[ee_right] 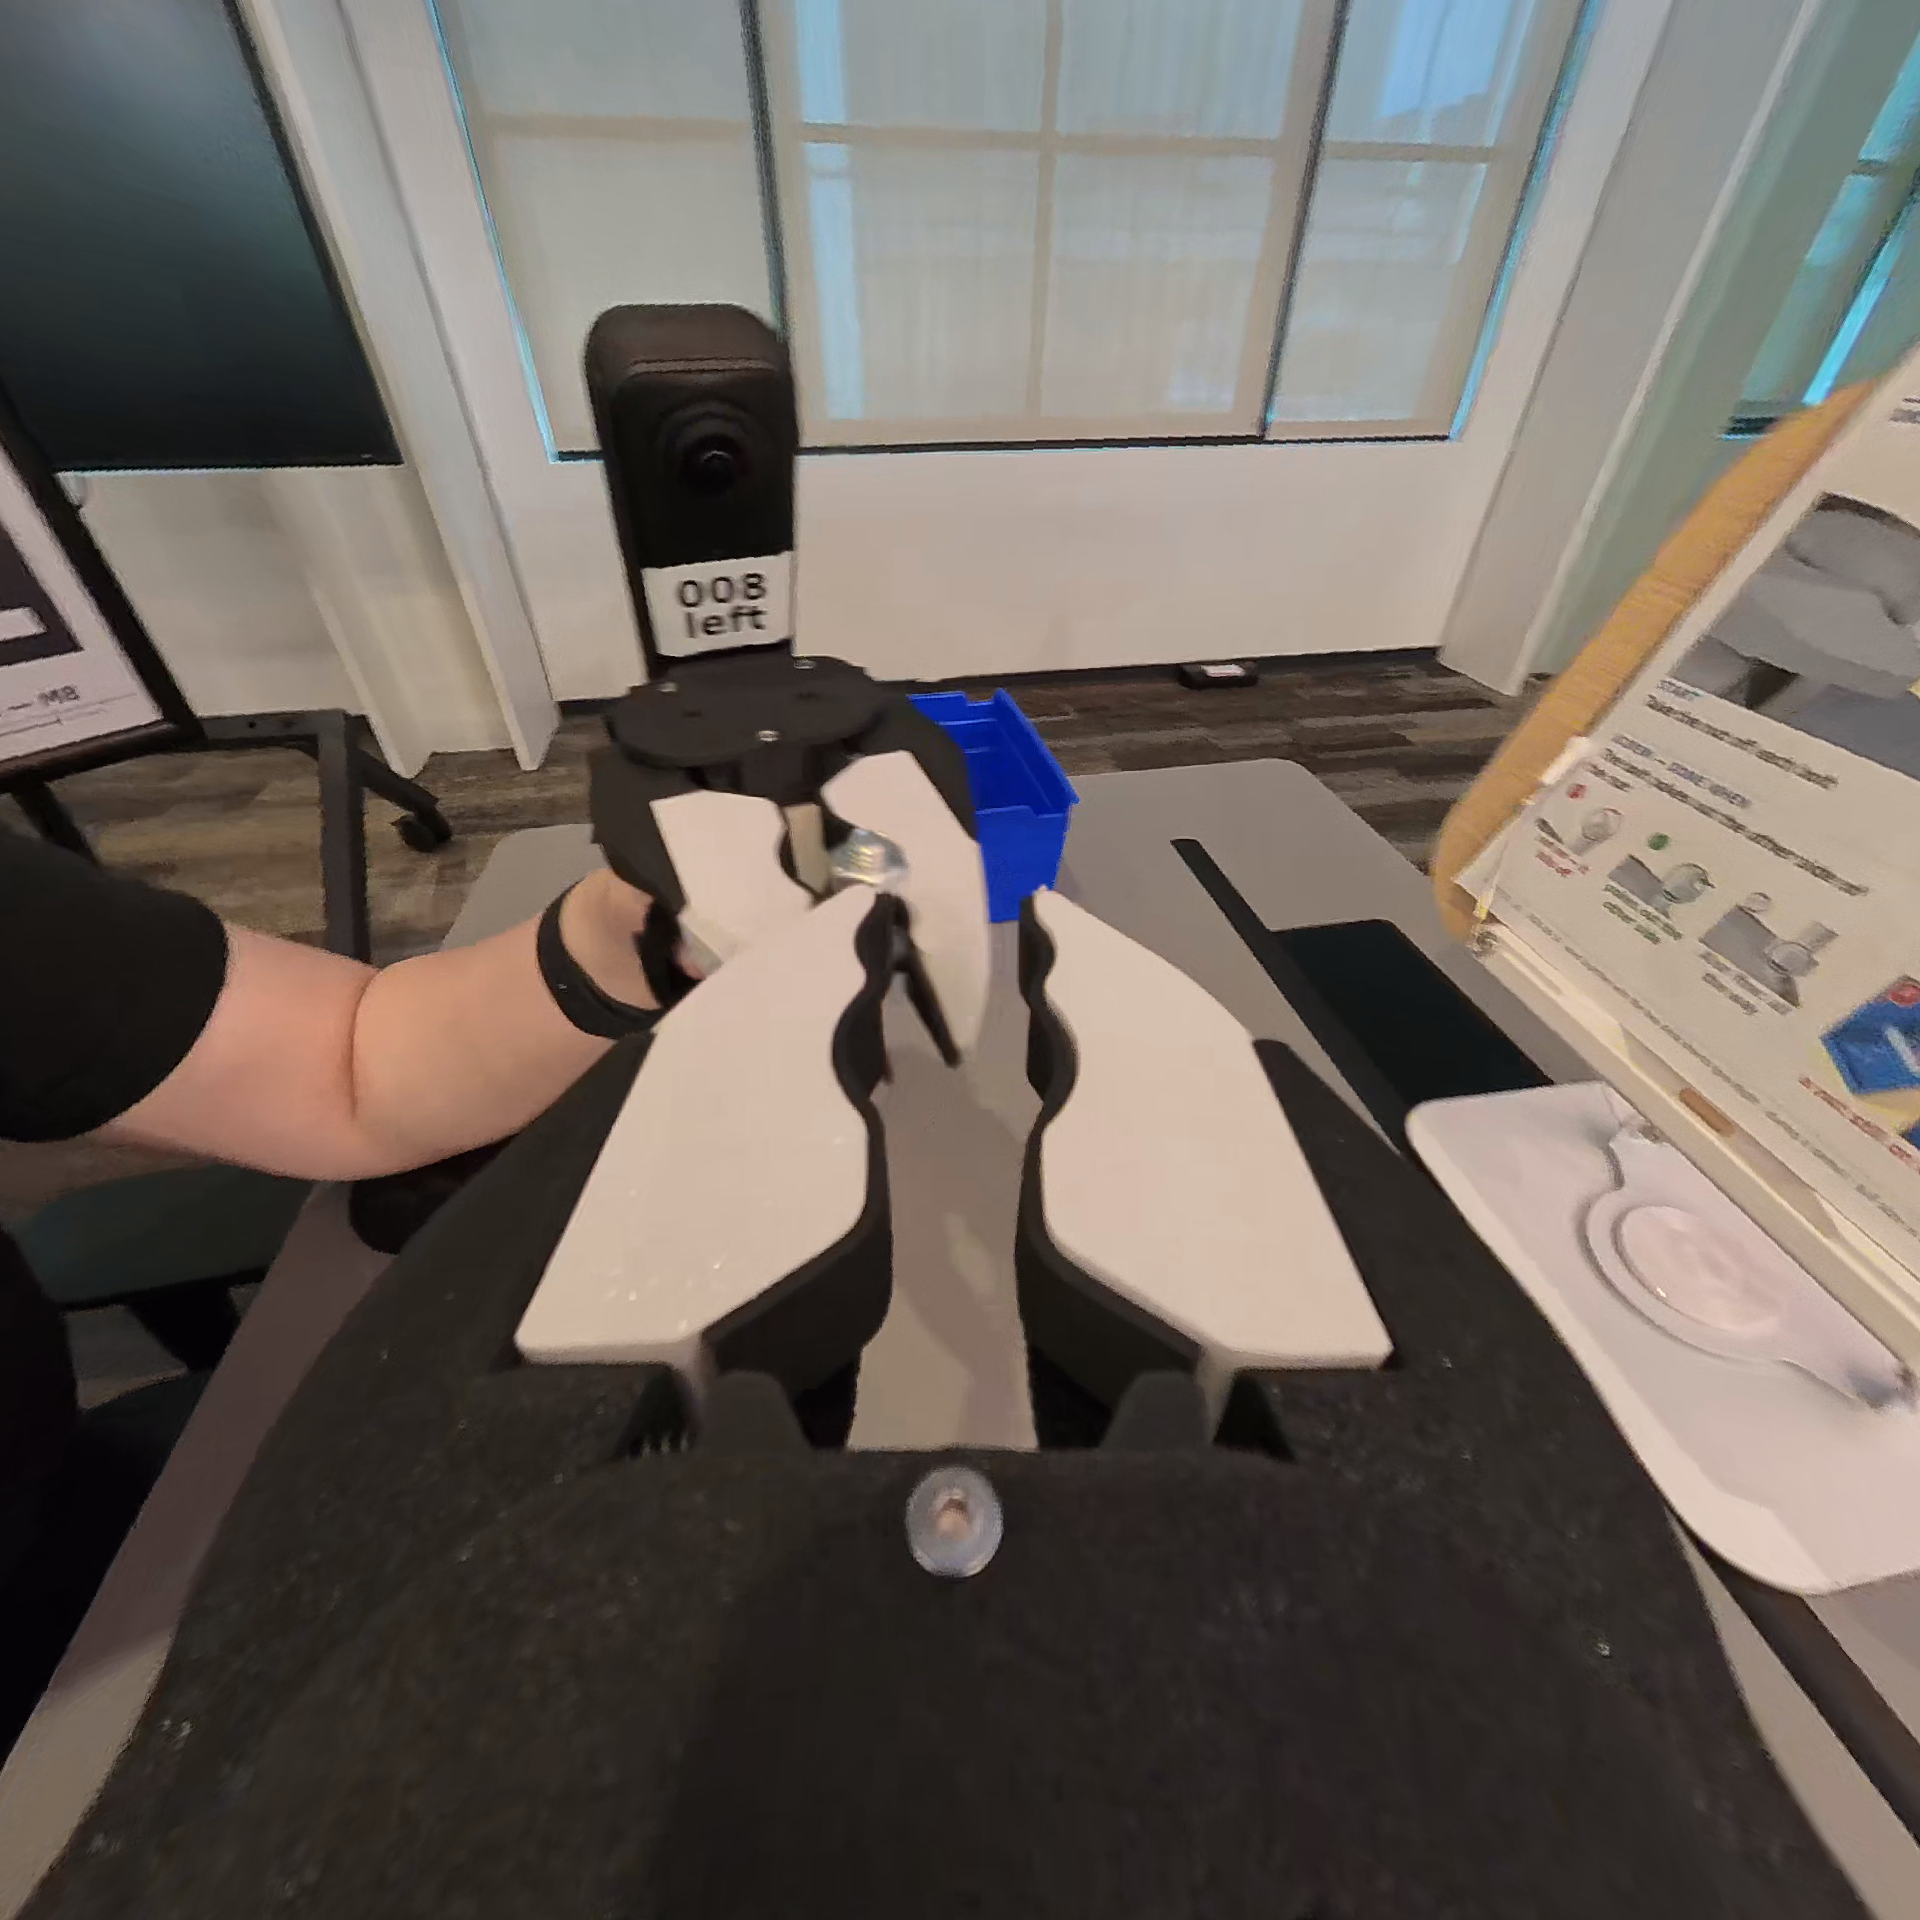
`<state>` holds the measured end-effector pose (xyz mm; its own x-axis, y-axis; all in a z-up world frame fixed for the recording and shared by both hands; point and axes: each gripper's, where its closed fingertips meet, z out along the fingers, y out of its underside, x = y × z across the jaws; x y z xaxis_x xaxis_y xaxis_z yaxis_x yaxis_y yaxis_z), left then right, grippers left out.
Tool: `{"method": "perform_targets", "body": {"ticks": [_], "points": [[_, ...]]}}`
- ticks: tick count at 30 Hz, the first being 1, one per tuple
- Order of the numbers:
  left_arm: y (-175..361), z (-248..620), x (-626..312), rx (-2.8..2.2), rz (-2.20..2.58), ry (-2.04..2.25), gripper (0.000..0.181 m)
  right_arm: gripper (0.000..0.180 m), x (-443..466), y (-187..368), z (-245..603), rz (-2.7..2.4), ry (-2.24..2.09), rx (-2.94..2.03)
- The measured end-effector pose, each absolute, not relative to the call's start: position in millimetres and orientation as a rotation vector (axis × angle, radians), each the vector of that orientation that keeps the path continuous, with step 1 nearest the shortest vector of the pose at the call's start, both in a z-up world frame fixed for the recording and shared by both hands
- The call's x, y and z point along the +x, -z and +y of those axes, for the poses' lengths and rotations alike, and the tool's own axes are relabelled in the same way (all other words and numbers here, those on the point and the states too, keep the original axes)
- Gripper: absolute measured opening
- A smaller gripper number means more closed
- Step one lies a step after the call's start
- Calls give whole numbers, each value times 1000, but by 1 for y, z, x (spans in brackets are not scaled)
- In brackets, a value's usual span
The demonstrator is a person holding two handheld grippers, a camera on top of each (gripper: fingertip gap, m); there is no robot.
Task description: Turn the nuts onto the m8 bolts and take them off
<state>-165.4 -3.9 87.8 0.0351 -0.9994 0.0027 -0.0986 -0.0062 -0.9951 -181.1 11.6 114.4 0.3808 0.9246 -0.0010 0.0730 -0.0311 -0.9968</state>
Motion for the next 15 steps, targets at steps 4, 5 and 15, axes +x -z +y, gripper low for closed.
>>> {"method": "perform_targets", "body": {"ticks": [4, 5, 15], "points": [[-88, -3, -167, -1303, 1245, 1148, 12, 24, -183, -118, 3, -985, -935, -1418], [-88, -4, -166, -1303, 1250, 1149, 12, 24, -188, -119, 0, -1001, -942, -1403], [-91, -6, -167, -1291, 1252, 1158, 12, 24, -186, -113, 7, -993, -932, -1424]]}}
